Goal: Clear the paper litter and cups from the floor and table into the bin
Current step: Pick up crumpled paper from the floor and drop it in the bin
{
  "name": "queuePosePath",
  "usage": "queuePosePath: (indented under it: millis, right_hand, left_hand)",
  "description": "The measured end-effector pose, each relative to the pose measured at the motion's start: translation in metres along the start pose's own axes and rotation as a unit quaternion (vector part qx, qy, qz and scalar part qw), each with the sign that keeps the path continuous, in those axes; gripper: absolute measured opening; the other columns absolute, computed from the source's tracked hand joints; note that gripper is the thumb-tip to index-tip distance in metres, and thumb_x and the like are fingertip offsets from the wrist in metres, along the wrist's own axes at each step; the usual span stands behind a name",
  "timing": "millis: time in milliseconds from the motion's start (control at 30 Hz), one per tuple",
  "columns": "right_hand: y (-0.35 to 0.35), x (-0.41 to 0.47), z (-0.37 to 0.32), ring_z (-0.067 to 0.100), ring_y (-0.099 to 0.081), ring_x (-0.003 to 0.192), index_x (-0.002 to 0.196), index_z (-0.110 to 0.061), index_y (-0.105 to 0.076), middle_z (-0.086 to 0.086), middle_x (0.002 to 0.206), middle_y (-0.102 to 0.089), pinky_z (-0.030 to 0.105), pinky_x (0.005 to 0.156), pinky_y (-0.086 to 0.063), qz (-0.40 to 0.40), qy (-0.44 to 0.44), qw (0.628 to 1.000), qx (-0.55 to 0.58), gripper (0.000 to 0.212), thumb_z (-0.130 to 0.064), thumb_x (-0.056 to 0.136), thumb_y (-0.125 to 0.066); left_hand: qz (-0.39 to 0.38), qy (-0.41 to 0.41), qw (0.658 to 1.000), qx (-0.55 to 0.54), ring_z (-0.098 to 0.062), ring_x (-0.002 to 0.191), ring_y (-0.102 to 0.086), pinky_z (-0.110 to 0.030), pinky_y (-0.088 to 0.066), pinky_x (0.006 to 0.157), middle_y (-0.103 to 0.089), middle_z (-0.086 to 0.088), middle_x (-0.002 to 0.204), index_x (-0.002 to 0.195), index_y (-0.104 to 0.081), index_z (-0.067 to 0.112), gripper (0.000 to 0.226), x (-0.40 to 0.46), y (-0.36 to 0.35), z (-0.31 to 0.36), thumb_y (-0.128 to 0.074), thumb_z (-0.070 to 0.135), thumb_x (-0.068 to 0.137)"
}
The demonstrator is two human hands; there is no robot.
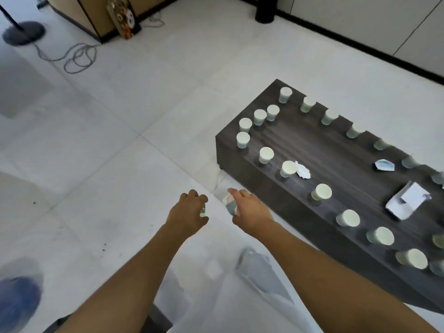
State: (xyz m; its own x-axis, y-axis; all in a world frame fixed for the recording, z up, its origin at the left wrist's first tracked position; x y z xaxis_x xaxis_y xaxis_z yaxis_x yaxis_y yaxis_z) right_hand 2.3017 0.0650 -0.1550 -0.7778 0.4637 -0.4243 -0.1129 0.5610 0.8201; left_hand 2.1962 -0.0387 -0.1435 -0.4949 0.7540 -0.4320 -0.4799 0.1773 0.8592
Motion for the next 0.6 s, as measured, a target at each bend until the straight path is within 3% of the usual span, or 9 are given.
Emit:
queuePosePath:
  millis: [267, 600]
  right_hand:
    - [0.060, 0.174, -0.025, 0.027, -0.045, 0.124, 0.147, -0.027, -0.024, 0.002, 0.143, -0.042, 0.042, 0.098, -0.046, -0.004, 0.014, 1.000, -0.006, 0.074, -0.021, 0.086, -0.065]
    - [0.156, 0.381, -0.070, 0.030, -0.044, 0.122, 0.150, -0.025, -0.019, 0.005, 0.138, -0.043, 0.042, 0.089, -0.049, -0.013, 0.023, 0.999, -0.037, 0.075, -0.016, 0.087, -0.060]
  left_hand:
    - [0.004, 0.009, 1.000, -0.018, -0.023, 0.112, -0.043, -0.033, -0.045, 0.077, -0.047, -0.002, 0.123, 0.128, -0.049, 0.024, 0.048, 0.150, 0.079, -0.055, -0.064, 0.034, 0.084]
    - [-0.003, -0.008, 1.000, -0.007, -0.021, 0.112, -0.045, -0.031, -0.046, 0.081, -0.047, -0.002, 0.126, 0.130, -0.049, 0.023, 0.049, 0.334, 0.204, -0.116, -0.064, 0.035, 0.085]
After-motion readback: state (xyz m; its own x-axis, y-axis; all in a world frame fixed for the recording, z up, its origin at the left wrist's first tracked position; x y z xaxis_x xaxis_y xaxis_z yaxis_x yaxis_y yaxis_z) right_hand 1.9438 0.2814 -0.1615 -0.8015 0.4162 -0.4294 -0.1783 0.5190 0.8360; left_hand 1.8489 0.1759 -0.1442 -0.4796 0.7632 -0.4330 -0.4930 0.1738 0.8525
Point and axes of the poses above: each hand's wrist, its own x-axis towards the middle knuckle, its own y-axis out of the back of the hand, z = x × y, the point moved 10 cm from there along x, towards the middle knuckle
